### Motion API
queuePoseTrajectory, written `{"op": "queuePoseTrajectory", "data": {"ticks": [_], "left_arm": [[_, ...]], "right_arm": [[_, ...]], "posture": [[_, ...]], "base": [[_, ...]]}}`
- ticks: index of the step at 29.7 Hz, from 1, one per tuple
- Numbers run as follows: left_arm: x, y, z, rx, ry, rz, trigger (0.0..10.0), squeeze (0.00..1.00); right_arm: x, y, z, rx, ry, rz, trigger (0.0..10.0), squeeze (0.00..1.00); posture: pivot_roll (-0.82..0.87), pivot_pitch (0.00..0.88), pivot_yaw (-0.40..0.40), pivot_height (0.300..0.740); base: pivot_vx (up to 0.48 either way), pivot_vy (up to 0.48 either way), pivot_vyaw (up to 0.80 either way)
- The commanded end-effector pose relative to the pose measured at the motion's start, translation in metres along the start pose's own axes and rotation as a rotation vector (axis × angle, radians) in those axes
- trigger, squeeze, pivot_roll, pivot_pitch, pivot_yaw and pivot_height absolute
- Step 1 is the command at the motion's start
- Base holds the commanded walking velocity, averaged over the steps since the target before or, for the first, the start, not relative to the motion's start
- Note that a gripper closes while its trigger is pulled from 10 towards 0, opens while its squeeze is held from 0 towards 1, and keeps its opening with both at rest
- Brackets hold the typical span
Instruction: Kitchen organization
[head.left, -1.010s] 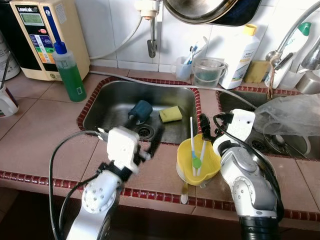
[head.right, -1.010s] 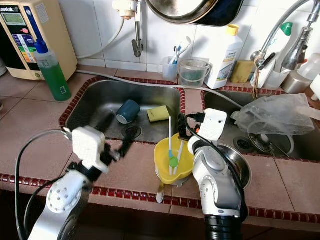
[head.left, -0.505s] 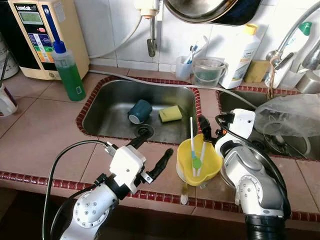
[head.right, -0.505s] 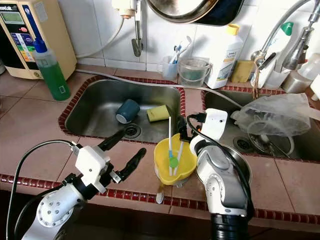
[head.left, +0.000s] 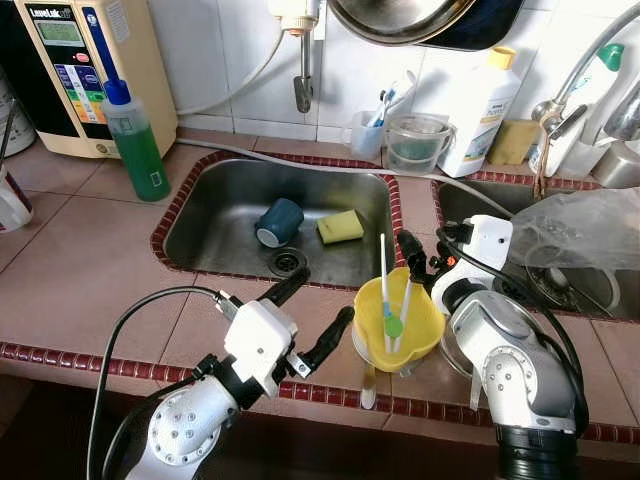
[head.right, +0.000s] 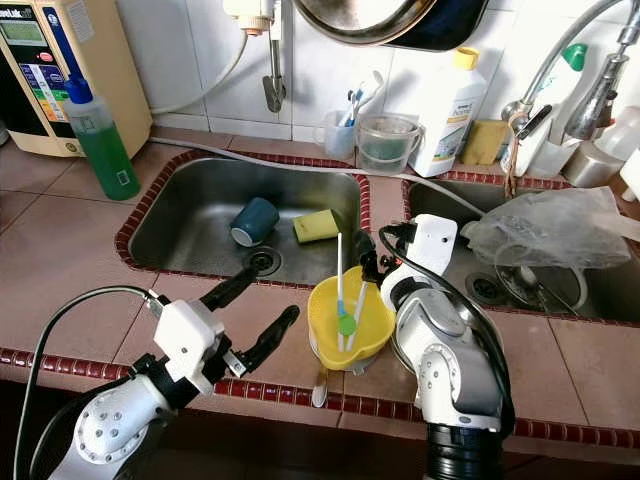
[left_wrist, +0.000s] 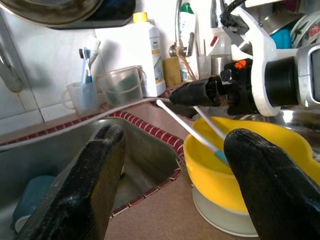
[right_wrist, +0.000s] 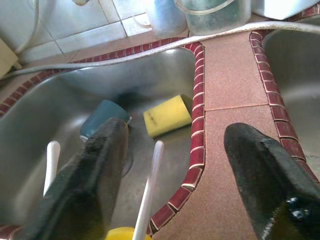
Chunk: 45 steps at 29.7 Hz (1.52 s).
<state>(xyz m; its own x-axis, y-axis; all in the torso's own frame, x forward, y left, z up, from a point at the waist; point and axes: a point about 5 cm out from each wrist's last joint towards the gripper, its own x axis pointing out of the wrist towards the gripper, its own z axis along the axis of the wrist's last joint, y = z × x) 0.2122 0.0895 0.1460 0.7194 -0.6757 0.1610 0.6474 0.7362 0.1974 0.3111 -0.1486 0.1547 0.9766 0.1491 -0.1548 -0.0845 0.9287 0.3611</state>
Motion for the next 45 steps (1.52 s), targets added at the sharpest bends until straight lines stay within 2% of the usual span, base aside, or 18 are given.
{"op": "queuePoseTrajectory", "data": {"ticks": [1,25,34,45], "left_arm": [[0.001,-0.003,0.005,-0.007,-0.017,-0.023,10.0,0.00],[0.002,-0.007,0.009,-0.018,-0.026,-0.016,10.0,0.00],[0.002,-0.007,0.010,-0.021,-0.026,-0.009,10.0,0.00],[0.002,-0.008,0.009,-0.042,-0.026,-0.007,10.0,0.00]], "right_arm": [[0.000,0.000,0.006,0.027,-0.009,0.003,0.0,0.00],[0.002,0.003,-0.003,0.136,0.071,0.099,0.0,0.00],[0.004,0.002,-0.004,0.126,0.083,0.121,0.0,0.00],[0.003,0.003,0.008,0.100,0.036,0.159,0.0,0.00]], "posture": [[-0.08,0.063,-0.031,0.740],[-0.07,0.077,-0.037,0.740],[-0.06,0.071,-0.040,0.740],[-0.07,0.064,-0.038,0.740]], "base": [[0.000,0.000,0.00],[0.000,0.000,0.00],[0.000,0.000,0.00],[0.000,0.000,0.00]]}}
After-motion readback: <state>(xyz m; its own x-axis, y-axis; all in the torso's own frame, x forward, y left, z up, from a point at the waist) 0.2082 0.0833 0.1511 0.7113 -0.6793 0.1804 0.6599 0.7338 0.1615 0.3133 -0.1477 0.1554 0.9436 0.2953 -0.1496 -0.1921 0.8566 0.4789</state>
